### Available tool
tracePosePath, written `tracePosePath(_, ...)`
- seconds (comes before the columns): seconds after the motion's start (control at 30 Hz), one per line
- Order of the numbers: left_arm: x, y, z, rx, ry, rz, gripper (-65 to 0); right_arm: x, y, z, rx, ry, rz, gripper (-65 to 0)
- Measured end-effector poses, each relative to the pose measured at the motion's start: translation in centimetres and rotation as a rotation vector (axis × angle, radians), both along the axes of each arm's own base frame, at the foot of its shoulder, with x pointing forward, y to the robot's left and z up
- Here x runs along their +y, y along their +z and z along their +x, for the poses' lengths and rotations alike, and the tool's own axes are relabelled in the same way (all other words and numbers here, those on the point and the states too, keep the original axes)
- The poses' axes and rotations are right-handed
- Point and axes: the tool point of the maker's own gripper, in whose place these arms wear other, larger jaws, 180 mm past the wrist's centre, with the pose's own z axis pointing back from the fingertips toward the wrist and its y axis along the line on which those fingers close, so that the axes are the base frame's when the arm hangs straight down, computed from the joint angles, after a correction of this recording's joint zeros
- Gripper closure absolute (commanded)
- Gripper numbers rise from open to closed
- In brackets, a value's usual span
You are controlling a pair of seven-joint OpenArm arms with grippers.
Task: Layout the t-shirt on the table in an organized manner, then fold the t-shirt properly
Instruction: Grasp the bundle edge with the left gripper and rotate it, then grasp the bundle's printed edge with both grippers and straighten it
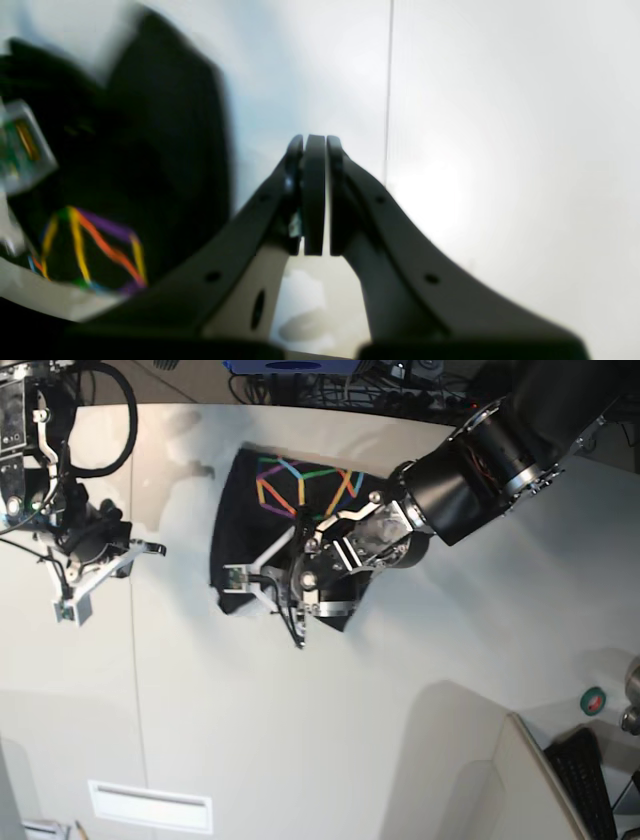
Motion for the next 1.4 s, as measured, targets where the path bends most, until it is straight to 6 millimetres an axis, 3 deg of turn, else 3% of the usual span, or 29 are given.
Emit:
tracePosePath(0.07,-1.2,-0.1,-0.5,0.013,-0.018,-0.015,0.0,-0.1,0.0,0.0,0.001,0.001,-0.002,0.0)
tracePosePath(0.37,-1.3,-0.2,0.4,0.015,-0.004,-0.004,0.0,0.0,0.0,0.0,0.0,0.0,-0.001,0.0)
tracePosePath(0.63,0.2,-0.1,1.4,0.006,0.018,0.013,0.0,-0.1,0.0,0.0,0.0,0.0,-0.002,0.0)
tracePosePath(1.03,0.9,0.4,2.0,-0.021,0.015,0.084,0.0,0.2,-0.1,0.0,0.001,0.006,0.002,0.0)
tracePosePath(1.3,-0.4,4.7,4.2,-0.137,-0.013,0.058,-16.9,0.4,-0.1,-0.1,0.003,0.007,0.006,0.0)
tracePosePath(1.4,-0.5,6.1,4.8,-0.177,-0.026,0.041,-27.5,1.3,-0.3,-0.3,0.01,0.039,0.004,0.0)
